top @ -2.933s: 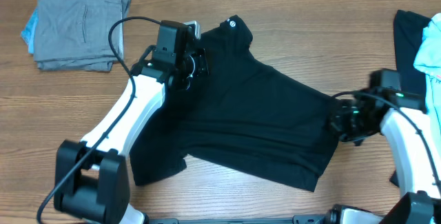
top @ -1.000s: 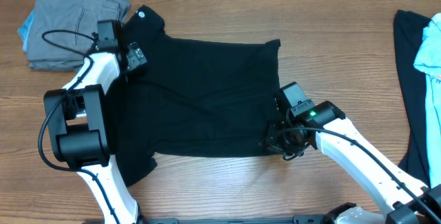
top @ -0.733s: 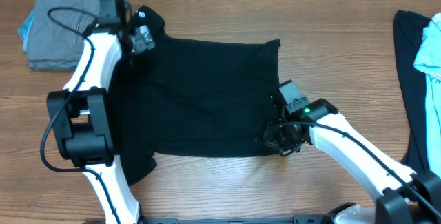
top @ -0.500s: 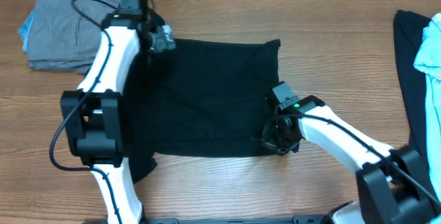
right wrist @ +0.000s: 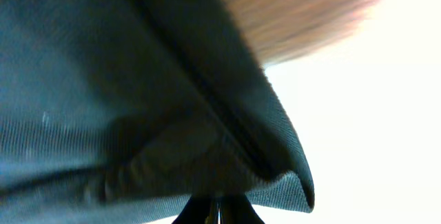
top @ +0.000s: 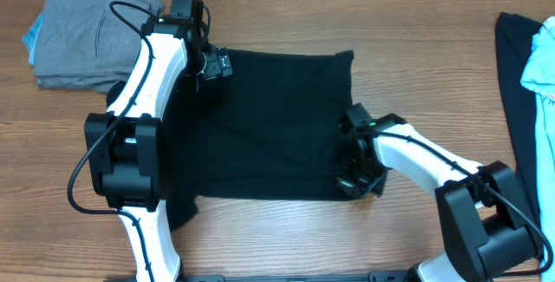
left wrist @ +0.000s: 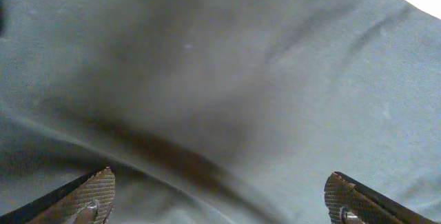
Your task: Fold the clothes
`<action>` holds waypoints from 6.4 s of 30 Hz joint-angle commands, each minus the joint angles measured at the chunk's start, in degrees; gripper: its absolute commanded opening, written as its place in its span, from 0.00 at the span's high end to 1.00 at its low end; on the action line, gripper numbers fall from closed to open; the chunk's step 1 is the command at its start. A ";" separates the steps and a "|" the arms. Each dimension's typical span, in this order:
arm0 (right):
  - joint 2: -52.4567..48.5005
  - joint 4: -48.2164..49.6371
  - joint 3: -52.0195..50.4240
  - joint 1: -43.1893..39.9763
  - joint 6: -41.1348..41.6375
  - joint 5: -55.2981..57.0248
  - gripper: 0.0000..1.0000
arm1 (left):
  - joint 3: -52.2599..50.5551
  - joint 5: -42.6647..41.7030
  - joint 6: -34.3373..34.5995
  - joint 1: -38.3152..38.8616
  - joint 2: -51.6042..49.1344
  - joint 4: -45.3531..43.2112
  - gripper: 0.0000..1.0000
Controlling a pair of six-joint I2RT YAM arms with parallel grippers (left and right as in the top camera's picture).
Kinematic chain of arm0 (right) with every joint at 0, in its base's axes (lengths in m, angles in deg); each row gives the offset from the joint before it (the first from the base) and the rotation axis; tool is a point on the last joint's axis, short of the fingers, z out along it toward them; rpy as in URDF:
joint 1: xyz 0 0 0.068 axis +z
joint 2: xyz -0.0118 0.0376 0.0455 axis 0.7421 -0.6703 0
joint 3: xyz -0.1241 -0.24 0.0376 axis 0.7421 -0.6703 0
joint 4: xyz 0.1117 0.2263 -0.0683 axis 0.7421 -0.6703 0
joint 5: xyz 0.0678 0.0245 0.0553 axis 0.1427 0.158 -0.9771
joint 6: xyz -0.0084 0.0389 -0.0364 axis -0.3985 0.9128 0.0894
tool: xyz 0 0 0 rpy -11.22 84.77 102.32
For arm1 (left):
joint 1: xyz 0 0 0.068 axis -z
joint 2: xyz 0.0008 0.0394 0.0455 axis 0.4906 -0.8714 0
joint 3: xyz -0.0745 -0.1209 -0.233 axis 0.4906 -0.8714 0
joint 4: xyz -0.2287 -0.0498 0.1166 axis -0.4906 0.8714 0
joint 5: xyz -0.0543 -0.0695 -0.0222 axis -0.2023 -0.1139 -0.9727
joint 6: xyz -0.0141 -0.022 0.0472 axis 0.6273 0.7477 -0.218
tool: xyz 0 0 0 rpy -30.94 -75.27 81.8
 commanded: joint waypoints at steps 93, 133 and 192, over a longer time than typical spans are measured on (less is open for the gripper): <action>15.67 -10.93 11.43 -26.67 -15.61 2.58 0.00 | -64.24 7.39 37.42 -3.67 38.01 1.01 0.00; 15.67 -6.71 -0.87 -26.69 -13.20 -4.48 0.17 | -75.06 -5.18 31.65 -3.65 37.94 -16.39 0.84; 30.88 -9.99 0.17 -26.69 -3.96 3.30 0.96 | -55.80 -2.27 22.93 -3.63 49.48 13.94 0.96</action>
